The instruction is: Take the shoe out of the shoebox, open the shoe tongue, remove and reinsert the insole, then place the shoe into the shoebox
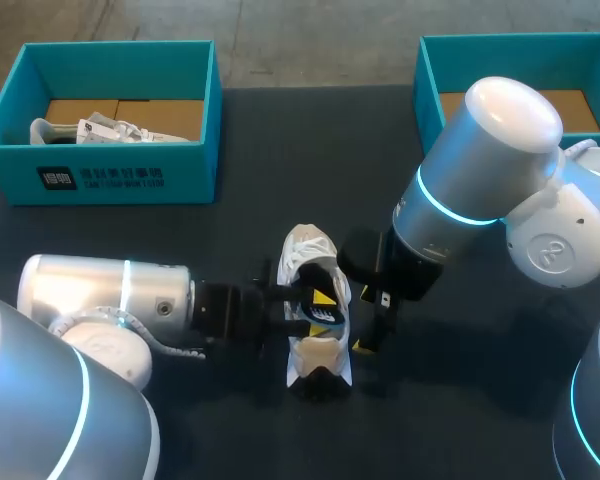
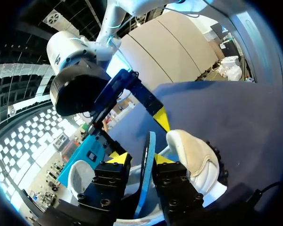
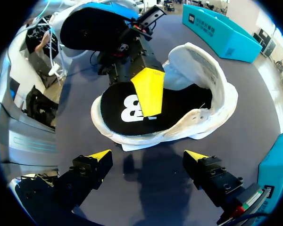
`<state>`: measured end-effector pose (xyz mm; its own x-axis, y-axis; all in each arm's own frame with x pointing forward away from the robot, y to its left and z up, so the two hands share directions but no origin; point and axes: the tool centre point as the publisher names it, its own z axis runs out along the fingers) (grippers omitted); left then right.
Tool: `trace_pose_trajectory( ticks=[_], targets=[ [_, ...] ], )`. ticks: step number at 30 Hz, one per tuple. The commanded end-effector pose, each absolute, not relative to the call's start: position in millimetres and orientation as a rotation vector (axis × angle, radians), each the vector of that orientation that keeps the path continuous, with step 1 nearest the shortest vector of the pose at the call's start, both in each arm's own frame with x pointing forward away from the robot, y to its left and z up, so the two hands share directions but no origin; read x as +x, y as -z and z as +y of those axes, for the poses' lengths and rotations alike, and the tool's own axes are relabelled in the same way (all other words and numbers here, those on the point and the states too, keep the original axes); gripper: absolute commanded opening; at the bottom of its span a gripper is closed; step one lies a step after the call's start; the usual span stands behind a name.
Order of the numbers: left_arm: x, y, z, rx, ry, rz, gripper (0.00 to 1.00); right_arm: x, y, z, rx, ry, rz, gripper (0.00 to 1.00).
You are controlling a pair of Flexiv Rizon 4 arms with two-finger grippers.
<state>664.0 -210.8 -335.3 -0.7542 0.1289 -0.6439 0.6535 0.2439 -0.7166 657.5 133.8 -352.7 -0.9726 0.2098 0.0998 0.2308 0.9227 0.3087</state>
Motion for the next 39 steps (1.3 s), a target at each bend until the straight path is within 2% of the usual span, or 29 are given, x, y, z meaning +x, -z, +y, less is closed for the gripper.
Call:
trace_pose_trajectory(
  ticks=[1, 3, 6, 24, 35, 37, 39],
  targets=[
    [656.3, 329.9, -200.1, 0.728, 1.54, 2.054, 0.26, 655.9, 353.4, 134.5, -0.349, 0.493, -3.021, 1.0],
    [655.4, 329.4, -201.5, 0.733, 1.544, 2.054, 0.21, 655.9, 353.4, 134.5, -0.349, 0.493, -3.021, 1.0],
    [655.0, 331.4, -204.9, 0.747, 1.545, 2.058, 0.0, 655.9, 353.4, 134.5, -0.349, 0.493, -3.021, 1.0],
    [672.3, 352.9, -211.5, 0.765, 1.389, 2.094, 0.0, 655.9, 353.4, 134.5, -0.349, 0.493, -3.021, 1.0],
    [667.8, 349.2, -207.0, 0.755, 1.422, 2.115, 0.0, 655.9, 353.4, 134.5, -0.349, 0.493, -3.021, 1.0],
    [664.8, 346.2, -206.0, 0.756, 1.441, 2.111, 0.24, 655.9, 353.4, 134.5, -0.349, 0.493, -3.021, 1.0],
    [662.5, 342.6, -204.7, 0.754, 1.454, 2.112, 0.3, 655.9, 353.4, 134.5, -0.349, 0.493, -3.021, 1.0]
  ],
)
